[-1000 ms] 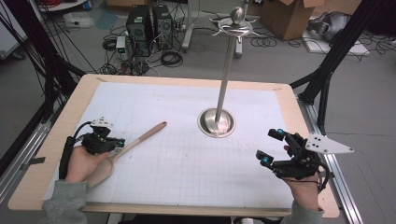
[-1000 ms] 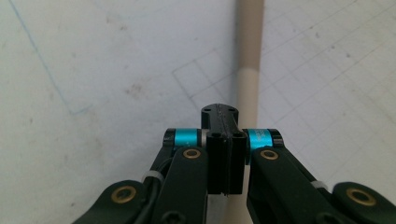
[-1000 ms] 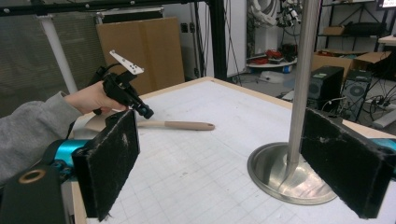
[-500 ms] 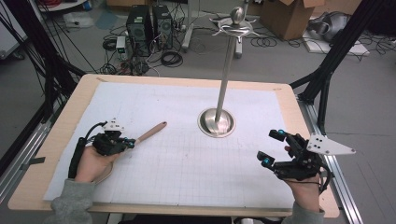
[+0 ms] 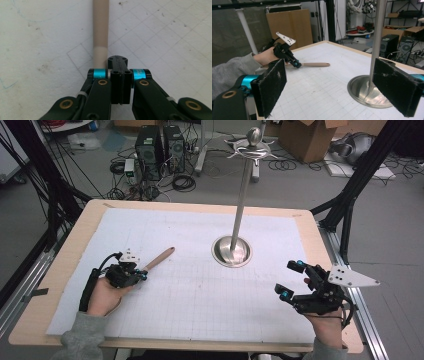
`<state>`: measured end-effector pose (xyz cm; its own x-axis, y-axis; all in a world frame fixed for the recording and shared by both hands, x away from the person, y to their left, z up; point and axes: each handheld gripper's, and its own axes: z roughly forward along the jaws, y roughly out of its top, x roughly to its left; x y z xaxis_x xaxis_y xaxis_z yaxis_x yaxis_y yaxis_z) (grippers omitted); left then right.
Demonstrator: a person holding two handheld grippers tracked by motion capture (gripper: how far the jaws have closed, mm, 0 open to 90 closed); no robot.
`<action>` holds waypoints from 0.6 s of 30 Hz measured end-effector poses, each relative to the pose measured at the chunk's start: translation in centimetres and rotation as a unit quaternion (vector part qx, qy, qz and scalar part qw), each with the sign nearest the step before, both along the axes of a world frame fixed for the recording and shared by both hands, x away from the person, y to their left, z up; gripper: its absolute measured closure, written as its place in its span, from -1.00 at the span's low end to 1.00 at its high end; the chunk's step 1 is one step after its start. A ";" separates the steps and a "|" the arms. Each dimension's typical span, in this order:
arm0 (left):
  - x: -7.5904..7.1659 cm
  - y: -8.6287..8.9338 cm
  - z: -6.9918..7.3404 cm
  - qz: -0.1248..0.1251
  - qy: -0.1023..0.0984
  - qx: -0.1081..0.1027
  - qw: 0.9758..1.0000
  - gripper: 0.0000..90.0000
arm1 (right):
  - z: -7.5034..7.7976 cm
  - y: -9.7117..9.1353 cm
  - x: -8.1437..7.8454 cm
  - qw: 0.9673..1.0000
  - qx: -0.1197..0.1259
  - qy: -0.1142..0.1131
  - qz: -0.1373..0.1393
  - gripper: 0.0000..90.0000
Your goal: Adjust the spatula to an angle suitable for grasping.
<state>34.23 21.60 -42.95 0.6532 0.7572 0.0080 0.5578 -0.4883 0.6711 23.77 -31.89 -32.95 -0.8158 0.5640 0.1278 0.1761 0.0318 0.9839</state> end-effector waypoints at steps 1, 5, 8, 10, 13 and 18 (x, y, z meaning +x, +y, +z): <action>0.0 0.0 0.0 0.003 0.000 -0.001 1.000 0.99 | 0.0 -0.1 0.0 1.000 0.002 -0.002 -0.001 -0.75; 0.2 0.4 0.0 0.013 0.001 -0.003 1.000 0.99 | 0.0 -0.3 -0.1 1.000 0.004 -0.001 -0.001 -0.75; 0.3 0.6 0.0 0.024 -0.004 0.002 1.000 0.99 | -0.1 -0.3 -0.1 1.000 0.002 0.001 -0.001 -0.75; 0.3 0.7 0.0 0.025 -0.002 0.001 1.000 0.99 | -0.1 -0.2 -0.1 1.000 0.001 0.000 -0.001 -0.75; 0.3 0.7 0.0 0.026 -0.001 -0.002 1.000 0.99 | -0.1 0.0 0.1 1.000 -0.002 0.003 0.002 -0.75; 0.2 1.0 0.3 0.028 -0.002 -0.020 0.999 0.99 | 0.0 0.5 0.2 1.000 -0.009 0.004 0.006 -0.75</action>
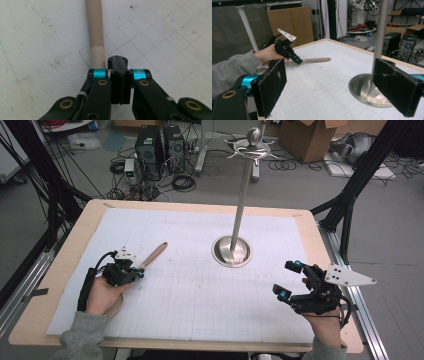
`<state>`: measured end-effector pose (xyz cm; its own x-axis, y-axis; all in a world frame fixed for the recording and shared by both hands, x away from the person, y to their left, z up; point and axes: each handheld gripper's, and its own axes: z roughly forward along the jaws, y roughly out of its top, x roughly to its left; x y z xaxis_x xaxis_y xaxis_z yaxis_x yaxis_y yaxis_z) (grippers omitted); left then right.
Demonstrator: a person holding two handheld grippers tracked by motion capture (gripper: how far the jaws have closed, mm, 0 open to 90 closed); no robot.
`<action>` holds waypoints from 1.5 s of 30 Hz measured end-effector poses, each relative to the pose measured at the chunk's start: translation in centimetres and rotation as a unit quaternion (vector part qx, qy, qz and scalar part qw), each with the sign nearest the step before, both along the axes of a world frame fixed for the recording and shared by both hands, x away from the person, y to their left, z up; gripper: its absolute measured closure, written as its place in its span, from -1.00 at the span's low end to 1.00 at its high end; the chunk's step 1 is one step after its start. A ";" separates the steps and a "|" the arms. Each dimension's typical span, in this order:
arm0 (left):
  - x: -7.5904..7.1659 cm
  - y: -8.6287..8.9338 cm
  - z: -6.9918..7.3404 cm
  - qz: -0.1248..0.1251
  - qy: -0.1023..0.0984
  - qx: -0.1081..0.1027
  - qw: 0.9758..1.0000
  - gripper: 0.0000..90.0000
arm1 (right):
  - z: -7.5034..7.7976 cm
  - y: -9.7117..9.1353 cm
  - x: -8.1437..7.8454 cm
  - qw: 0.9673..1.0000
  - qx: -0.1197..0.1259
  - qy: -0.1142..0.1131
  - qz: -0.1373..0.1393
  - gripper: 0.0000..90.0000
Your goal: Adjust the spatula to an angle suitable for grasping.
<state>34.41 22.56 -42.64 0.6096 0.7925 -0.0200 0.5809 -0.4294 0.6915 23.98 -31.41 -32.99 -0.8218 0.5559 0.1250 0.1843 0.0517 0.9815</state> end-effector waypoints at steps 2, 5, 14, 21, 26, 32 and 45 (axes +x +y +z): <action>-0.2 0.4 0.4 0.005 -0.007 -0.011 1.000 0.99 | 0.1 0.2 0.1 1.000 -0.002 -0.005 0.004 -0.75; -0.4 1.0 0.9 0.010 -0.015 -0.029 0.999 0.99 | 0.2 0.3 0.0 1.000 -0.003 -0.004 0.007 -0.75; -1.2 1.8 2.4 0.014 -0.039 -0.052 0.998 0.78 | 0.2 0.7 0.1 1.000 -0.007 -0.004 0.009 -0.75; -1.3 2.0 2.9 0.032 -0.056 -0.059 0.996 0.06 | 0.1 0.9 0.3 1.000 -0.012 -0.005 0.010 -0.75; -1.4 2.6 3.2 0.034 -0.054 -0.079 0.995 -0.44 | 0.2 0.9 0.3 1.000 -0.011 -0.007 0.013 -0.75; -1.3 2.9 3.3 0.047 -0.045 -0.099 0.993 -0.84 | 0.3 0.7 0.5 1.000 -0.004 -0.009 0.014 -0.75; -1.4 3.0 3.5 0.045 -0.035 -0.115 0.992 -0.96 | 0.3 0.2 0.5 1.000 0.001 -0.010 0.008 -0.75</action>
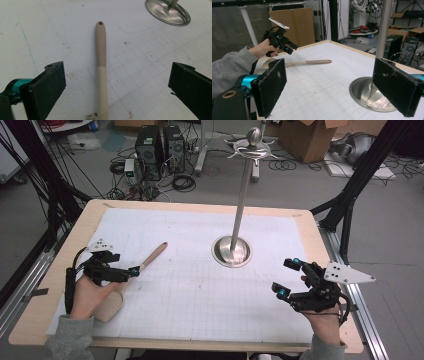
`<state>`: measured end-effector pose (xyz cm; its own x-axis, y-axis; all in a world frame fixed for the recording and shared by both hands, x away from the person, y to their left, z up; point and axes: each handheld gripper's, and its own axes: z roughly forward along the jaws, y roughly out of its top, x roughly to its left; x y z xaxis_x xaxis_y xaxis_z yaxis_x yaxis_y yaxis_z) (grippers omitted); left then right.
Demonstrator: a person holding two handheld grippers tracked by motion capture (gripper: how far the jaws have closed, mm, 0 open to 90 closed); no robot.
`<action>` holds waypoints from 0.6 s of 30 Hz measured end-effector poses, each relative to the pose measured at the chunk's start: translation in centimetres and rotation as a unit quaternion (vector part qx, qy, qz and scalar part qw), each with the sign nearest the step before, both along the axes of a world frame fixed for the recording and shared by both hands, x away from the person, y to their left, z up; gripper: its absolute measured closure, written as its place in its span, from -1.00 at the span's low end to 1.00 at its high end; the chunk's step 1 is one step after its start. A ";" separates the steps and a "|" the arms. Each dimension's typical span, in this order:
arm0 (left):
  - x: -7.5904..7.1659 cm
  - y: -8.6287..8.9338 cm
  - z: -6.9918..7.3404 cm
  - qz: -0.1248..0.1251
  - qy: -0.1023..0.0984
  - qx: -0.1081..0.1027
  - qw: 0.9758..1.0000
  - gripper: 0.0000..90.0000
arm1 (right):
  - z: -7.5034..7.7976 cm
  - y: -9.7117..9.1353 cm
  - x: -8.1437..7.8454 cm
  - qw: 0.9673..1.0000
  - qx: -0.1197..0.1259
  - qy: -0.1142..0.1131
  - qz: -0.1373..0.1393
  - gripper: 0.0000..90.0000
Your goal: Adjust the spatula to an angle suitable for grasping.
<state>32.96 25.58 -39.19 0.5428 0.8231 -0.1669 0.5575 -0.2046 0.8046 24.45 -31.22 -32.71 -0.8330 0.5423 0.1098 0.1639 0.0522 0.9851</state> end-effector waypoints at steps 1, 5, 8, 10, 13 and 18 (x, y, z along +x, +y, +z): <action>0.0 0.0 -0.1 0.002 0.001 0.001 1.000 -0.96 | 0.0 0.0 0.1 1.000 -0.001 0.001 0.000 -0.75; 0.0 0.2 -0.4 0.005 0.004 0.004 1.000 -0.96 | 0.0 0.2 0.3 1.000 -0.003 0.002 0.003 -0.75; -0.1 0.2 -0.5 0.007 0.003 0.005 1.000 -0.96 | 0.0 0.2 0.4 1.000 -0.004 0.000 0.005 -0.75; -0.1 0.2 -0.7 0.007 0.004 0.003 1.000 -0.96 | 0.1 0.3 0.3 1.000 -0.003 0.001 0.004 -0.75; -0.1 0.3 -0.8 0.007 0.008 0.004 1.000 -0.96 | 0.2 0.4 0.4 1.000 -0.003 -0.001 0.007 -0.75; 0.2 0.1 -1.0 0.004 0.011 0.003 1.000 -0.96 | 0.0 0.5 0.6 1.000 -0.006 0.000 0.008 -0.75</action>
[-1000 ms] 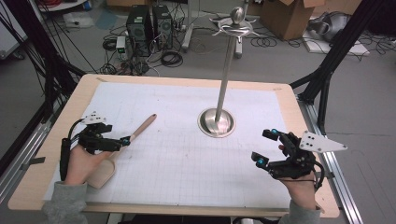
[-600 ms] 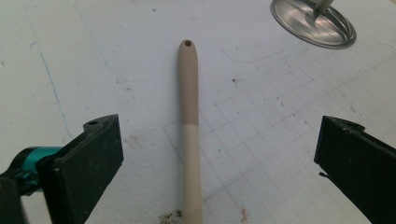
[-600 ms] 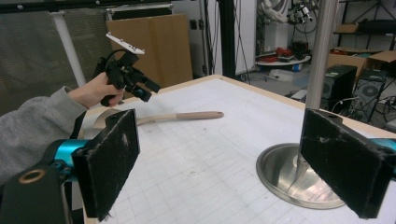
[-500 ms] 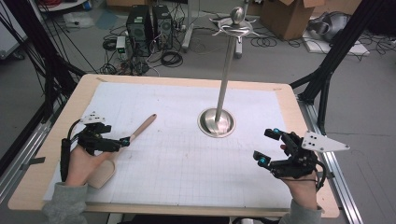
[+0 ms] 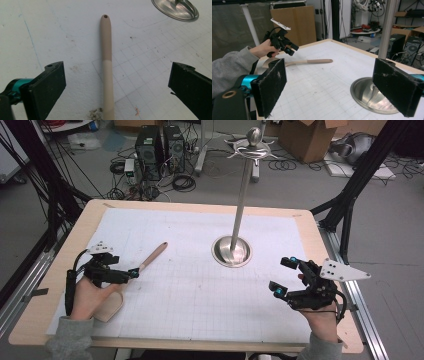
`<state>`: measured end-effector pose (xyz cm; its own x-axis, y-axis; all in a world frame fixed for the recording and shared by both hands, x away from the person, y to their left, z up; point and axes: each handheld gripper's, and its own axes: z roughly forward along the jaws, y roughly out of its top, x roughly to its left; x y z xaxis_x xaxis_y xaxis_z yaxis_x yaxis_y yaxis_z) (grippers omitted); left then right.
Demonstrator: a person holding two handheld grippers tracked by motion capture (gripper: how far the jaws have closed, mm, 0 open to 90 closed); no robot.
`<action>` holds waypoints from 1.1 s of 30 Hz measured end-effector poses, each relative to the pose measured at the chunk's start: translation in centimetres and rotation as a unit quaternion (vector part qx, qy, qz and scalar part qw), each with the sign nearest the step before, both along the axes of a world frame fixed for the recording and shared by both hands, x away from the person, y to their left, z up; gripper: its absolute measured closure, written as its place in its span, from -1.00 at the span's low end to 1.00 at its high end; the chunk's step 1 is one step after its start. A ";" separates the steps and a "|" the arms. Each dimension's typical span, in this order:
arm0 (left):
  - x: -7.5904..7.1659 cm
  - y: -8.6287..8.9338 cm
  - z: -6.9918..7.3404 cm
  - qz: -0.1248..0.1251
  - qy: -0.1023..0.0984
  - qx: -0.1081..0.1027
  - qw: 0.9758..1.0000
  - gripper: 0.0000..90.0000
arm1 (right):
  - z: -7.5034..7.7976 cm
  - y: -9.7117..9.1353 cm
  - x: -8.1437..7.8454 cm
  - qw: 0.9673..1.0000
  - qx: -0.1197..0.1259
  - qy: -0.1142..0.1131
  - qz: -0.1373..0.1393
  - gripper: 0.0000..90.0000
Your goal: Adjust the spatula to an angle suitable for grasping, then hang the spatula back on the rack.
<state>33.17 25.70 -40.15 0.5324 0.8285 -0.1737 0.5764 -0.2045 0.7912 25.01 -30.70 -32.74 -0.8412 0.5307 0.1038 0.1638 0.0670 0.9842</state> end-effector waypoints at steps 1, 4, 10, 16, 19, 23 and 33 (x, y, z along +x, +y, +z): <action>0.1 -0.1 -0.1 -0.001 0.000 0.001 1.000 -0.96 | 0.0 0.0 0.0 1.000 -0.002 0.004 0.001 -0.75; 0.2 -0.2 -0.2 -0.003 0.002 0.008 1.000 -0.96 | 0.0 0.0 -0.1 1.000 -0.003 0.004 0.001 -0.75; 0.1 -0.3 -0.5 -0.005 -0.001 0.007 1.000 -0.94 | 0.1 0.1 -0.2 1.000 -0.003 -0.001 0.001 -0.75; 0.5 -1.0 -1.1 -0.003 0.012 0.029 1.000 -0.94 | 0.0 0.3 -0.1 1.000 -0.008 0.005 0.003 -0.75; 0.6 -1.1 -1.3 -0.004 0.018 0.037 0.999 -0.94 | 0.0 0.2 0.0 1.000 -0.008 0.001 0.003 -0.75; 0.8 -1.1 -1.4 -0.002 0.025 0.045 0.999 -0.94 | 0.0 0.3 -0.1 1.000 -0.008 0.007 0.001 -0.75; 1.4 -1.3 -2.0 0.006 0.039 0.060 0.997 -0.89 | -0.1 -0.1 -0.6 1.000 -0.014 0.003 -0.002 -0.75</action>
<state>34.56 24.44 -42.18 0.5104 0.8525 -0.1132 0.6385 -0.2875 0.7139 24.45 -30.78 -32.81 -0.8390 0.5359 0.0945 0.1702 0.0934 0.9810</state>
